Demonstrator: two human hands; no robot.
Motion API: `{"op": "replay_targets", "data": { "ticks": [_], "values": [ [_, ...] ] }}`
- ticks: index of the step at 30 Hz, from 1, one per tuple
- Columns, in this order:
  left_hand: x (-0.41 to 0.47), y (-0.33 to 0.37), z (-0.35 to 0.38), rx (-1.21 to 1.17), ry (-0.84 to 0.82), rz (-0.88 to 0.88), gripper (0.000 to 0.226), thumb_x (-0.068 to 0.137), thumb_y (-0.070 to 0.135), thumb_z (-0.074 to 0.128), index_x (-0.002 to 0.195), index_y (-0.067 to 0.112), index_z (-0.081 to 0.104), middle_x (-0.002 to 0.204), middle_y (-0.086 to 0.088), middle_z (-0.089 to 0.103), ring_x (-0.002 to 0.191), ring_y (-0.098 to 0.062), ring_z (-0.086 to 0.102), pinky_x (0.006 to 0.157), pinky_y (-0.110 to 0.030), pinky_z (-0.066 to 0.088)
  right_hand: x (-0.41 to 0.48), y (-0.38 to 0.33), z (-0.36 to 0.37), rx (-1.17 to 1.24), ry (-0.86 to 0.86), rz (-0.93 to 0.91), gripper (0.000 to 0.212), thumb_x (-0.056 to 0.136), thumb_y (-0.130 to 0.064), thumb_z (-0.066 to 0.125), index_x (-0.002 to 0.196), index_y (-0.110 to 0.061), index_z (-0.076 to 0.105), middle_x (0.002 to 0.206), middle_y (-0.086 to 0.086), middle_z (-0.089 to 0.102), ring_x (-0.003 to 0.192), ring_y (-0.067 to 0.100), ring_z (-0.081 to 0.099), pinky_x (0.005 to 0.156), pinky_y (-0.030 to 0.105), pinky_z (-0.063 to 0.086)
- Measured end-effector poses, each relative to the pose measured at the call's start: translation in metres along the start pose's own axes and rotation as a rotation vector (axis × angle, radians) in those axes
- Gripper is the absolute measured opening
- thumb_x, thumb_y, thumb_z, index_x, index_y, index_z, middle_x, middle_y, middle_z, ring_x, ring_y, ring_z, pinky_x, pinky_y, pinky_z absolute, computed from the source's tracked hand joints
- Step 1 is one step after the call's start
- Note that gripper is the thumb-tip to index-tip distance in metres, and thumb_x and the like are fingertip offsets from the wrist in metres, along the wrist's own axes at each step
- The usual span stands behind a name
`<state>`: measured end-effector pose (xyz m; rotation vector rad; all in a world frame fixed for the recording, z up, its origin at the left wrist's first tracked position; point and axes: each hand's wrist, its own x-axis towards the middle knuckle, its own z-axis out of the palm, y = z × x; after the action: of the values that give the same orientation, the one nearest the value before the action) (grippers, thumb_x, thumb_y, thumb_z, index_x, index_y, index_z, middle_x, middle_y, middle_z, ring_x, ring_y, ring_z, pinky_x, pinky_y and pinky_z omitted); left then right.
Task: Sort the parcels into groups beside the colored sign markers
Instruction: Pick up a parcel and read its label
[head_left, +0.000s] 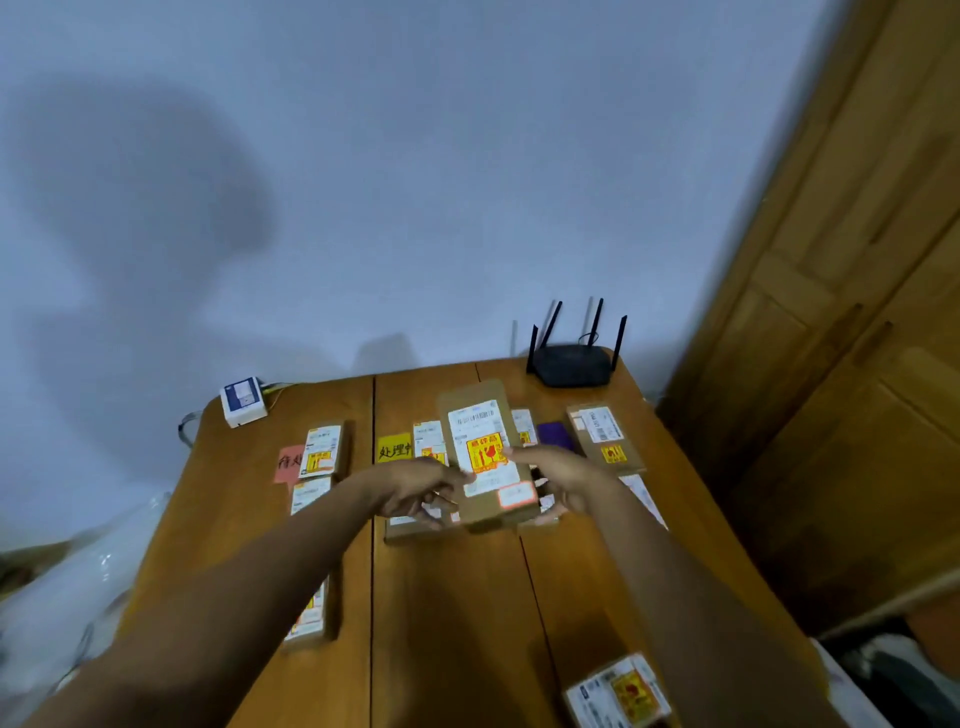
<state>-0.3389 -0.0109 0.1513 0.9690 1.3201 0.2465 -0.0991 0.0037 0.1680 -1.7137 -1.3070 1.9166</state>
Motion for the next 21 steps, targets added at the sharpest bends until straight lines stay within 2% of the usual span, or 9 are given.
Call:
{"op": "replay_targets", "data": {
  "ticks": [2,3,6,9,13,18,21],
  "values": [
    [0.018,-0.020,0.015,-0.016,-0.004,-0.052,0.039,0.093,0.032,0.066,0.124,0.009,0.060,0.093,-0.006,0.072,0.086,-0.021,0.068,0.079,-0.040,0.057,0.013,0.031,0.000,0.005,-0.043,0.113,0.043,0.083,-0.051,0.073,0.118,-0.026,0.063,0.124,0.011,0.065,0.117,0.035,0.060,0.086,0.062,0.056],
    [0.026,-0.031,0.024,-0.011,-0.013,-0.079,0.040,0.092,0.032,0.068,0.124,0.009,0.061,0.096,-0.007,0.072,0.088,-0.022,0.069,0.081,-0.040,0.057,0.017,0.046,-0.001,0.012,-0.070,0.171,0.044,0.084,-0.051,0.073,0.118,-0.026,0.061,0.125,0.012,0.064,0.117,0.038,0.059,0.087,0.064,0.055],
    [0.053,-0.060,0.052,-0.013,-0.091,-0.175,0.040,0.092,0.029,0.067,0.128,0.015,0.057,0.123,-0.012,0.068,0.113,-0.030,0.066,0.093,-0.045,0.055,0.027,0.086,-0.010,0.003,-0.138,0.323,0.050,0.085,-0.050,0.071,0.122,-0.018,0.060,0.121,0.016,0.065,0.111,0.040,0.062,0.093,0.064,0.052],
    [0.080,-0.080,0.082,-0.010,-0.190,-0.319,0.039,0.097,0.027,0.061,0.132,0.015,0.051,0.130,-0.017,0.062,0.118,-0.033,0.063,0.101,-0.048,0.052,0.036,0.119,-0.031,0.036,-0.107,0.322,0.063,0.079,-0.044,0.080,0.133,-0.022,0.055,0.130,0.013,0.060,0.110,0.035,0.062,0.088,0.058,0.056],
    [0.119,-0.095,0.113,-0.068,-0.211,-0.454,0.050,0.093,0.024,0.067,0.138,0.013,0.047,0.134,-0.020,0.056,0.115,-0.039,0.063,0.098,-0.052,0.053,0.036,0.156,-0.051,0.106,-0.221,0.574,0.043,0.094,-0.041,0.064,0.122,-0.010,0.056,0.123,0.020,0.060,0.107,0.039,0.063,0.085,0.053,0.060],
    [0.149,-0.090,0.148,-0.127,-0.209,-0.477,0.058,0.092,0.009,0.068,0.143,0.014,0.043,0.148,-0.020,0.045,0.134,-0.044,0.046,0.104,-0.054,0.048,0.051,0.190,-0.073,0.151,-0.130,0.568,0.035,0.095,-0.038,0.064,0.118,-0.012,0.059,0.117,0.016,0.064,0.102,0.036,0.065,0.079,0.051,0.061],
    [0.162,-0.092,0.163,-0.110,-0.160,-0.450,0.061,0.092,0.005,0.066,0.146,0.017,0.041,0.153,-0.017,0.041,0.140,-0.041,0.038,0.104,-0.053,0.047,0.061,0.202,-0.075,0.141,-0.082,0.520,0.032,0.097,-0.039,0.061,0.119,-0.015,0.057,0.113,0.012,0.066,0.103,0.034,0.064,0.087,0.058,0.058]
  ]
}}
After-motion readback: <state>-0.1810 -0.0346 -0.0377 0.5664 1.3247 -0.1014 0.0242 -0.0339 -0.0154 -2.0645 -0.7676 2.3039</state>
